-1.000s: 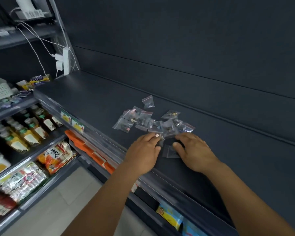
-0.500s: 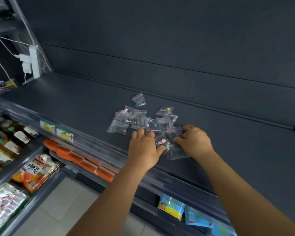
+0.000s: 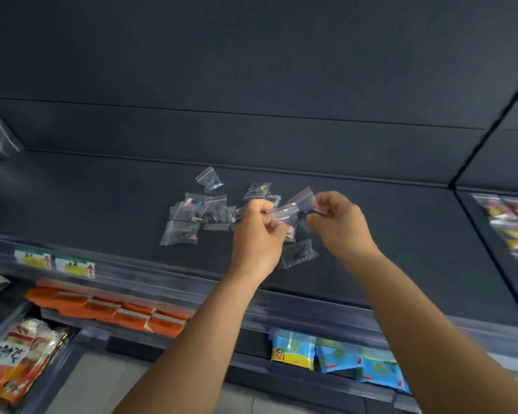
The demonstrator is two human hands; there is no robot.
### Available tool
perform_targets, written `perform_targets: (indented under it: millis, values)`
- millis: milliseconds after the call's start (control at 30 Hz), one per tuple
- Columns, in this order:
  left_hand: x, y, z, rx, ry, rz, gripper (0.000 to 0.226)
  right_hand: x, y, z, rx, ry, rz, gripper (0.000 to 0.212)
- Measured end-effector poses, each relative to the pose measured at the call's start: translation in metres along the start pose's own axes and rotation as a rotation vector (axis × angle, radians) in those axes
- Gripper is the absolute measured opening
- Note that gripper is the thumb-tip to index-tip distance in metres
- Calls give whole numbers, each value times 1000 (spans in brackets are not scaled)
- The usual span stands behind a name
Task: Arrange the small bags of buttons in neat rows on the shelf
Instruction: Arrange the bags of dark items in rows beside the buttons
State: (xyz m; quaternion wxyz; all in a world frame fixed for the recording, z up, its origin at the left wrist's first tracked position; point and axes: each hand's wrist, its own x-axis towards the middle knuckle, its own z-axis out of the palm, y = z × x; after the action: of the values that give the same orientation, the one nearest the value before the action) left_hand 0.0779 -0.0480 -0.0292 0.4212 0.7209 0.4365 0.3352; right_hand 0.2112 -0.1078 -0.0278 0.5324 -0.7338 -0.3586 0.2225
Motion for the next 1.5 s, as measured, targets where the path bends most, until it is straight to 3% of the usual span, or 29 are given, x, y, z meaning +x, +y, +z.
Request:
perform_targets:
  millis: [100, 333, 400, 533, 767, 1000, 1233, 1500]
  values:
    - [-4, 20, 21, -180, -81, -64, 39, -14, -3, -23, 178, 26, 53, 20]
    - [-30, 70, 87, -294, -278, -60, 16, -41, 12, -110, 396, 103, 137, 9]
    - [-43, 84, 110, -295, -358, -23, 16, -51, 19, -139, 378, 158, 113, 2]
    - [-76, 119, 163, -356, -483, -20, 14, -70, 41, -206, 332, 279, 114, 13]
    - [-144, 174, 270, -370, -509, -95, 10, -119, 85, -336, 256, 497, 173, 19]
    - [-202, 222, 363, -396, -604, -105, 6, -160, 118, -439, 215, 522, 216, 10]
    - [-235, 263, 442, -340, -718, 10, 8, -180, 145, -521, 197, 635, 202, 18]
    - [-237, 305, 543, -291, -831, 135, 6, -169, 181, -611, 188, 789, 260, 6]
